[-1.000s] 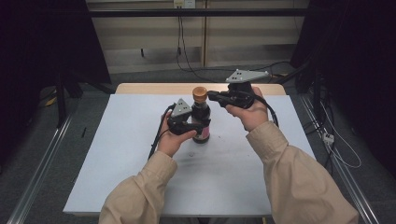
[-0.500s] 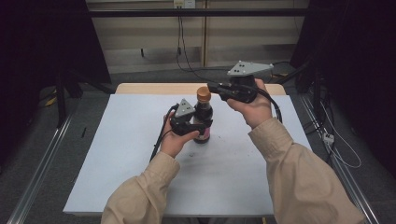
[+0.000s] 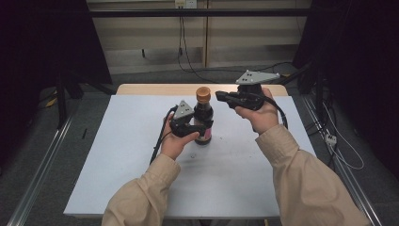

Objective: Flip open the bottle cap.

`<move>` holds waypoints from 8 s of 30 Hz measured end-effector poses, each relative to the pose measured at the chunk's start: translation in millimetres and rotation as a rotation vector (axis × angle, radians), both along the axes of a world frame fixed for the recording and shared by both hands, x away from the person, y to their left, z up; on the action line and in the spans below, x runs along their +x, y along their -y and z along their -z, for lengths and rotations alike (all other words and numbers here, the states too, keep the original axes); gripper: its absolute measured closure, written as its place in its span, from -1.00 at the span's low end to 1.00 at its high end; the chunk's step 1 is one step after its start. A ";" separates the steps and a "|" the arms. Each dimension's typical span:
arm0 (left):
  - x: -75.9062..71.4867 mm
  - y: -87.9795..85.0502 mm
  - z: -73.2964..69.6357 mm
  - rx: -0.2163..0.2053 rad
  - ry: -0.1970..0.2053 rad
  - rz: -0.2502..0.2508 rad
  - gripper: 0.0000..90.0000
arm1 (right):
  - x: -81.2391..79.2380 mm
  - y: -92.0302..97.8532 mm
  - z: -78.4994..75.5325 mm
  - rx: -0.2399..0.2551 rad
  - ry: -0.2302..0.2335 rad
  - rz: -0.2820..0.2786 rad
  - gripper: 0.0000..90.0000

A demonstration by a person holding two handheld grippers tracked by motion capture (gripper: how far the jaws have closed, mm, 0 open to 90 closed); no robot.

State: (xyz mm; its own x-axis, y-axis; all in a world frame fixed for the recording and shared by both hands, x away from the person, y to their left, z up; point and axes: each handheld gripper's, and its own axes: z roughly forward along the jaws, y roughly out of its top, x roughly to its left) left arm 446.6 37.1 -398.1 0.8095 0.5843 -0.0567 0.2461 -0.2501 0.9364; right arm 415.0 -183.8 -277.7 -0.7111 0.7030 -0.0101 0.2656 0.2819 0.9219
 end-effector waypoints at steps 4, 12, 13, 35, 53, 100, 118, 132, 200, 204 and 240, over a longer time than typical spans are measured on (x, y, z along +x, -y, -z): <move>-0.1 -0.8 -0.1 0.003 0.002 -0.001 -0.33 | -0.2 -0.7 2.1 0.003 -0.005 0.000 1.00; -0.9 -1.2 2.0 -0.015 0.005 -0.003 -0.34 | 0.6 -2.4 8.1 -0.005 -0.016 -0.005 1.00; -0.7 -1.7 1.7 -0.006 0.007 0.000 -0.34 | 0.7 -2.8 8.5 -0.005 -0.018 -0.007 1.00; -1.8 -0.5 2.1 -0.009 0.010 -0.007 -0.34 | 2.3 -12.2 6.1 -0.038 -0.004 -0.021 1.00; -1.7 -1.2 2.6 -0.014 0.008 -0.008 -0.33 | 2.8 -16.9 0.7 -0.034 0.002 -0.033 1.00; -1.1 -0.9 3.3 -0.020 0.009 -0.014 -0.33 | 3.4 -19.1 -2.5 -0.020 -0.001 -0.038 1.00; -0.5 -1.5 3.6 -0.024 0.001 -0.017 -0.34 | 5.9 -20.7 -3.6 -0.033 0.002 -0.031 1.00; -0.9 -1.8 3.4 -0.019 0.005 -0.021 -0.33 | 6.4 -22.5 -5.9 -0.030 0.006 -0.030 1.00; -2.6 -0.1 4.2 -0.008 0.014 -0.046 -0.33 | 8.1 -27.7 -14.8 -0.037 0.022 -0.020 1.00; -2.9 0.7 4.2 -0.014 0.011 -0.049 -0.34 | 7.8 -27.7 -15.5 -0.039 0.025 -0.021 1.00; -10.3 -13.6 -0.6 0.013 0.001 -0.049 -0.55 | -17.4 -14.6 -1.3 0.034 0.049 -0.065 0.65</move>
State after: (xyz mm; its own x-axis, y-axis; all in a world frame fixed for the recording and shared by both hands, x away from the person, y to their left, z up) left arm 436.3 50.7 -397.5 0.7802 0.6237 -0.0480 0.2570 -0.2497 0.9336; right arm 397.6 -169.2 -276.4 -0.7547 0.6556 -0.0229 0.2019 0.2653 0.9428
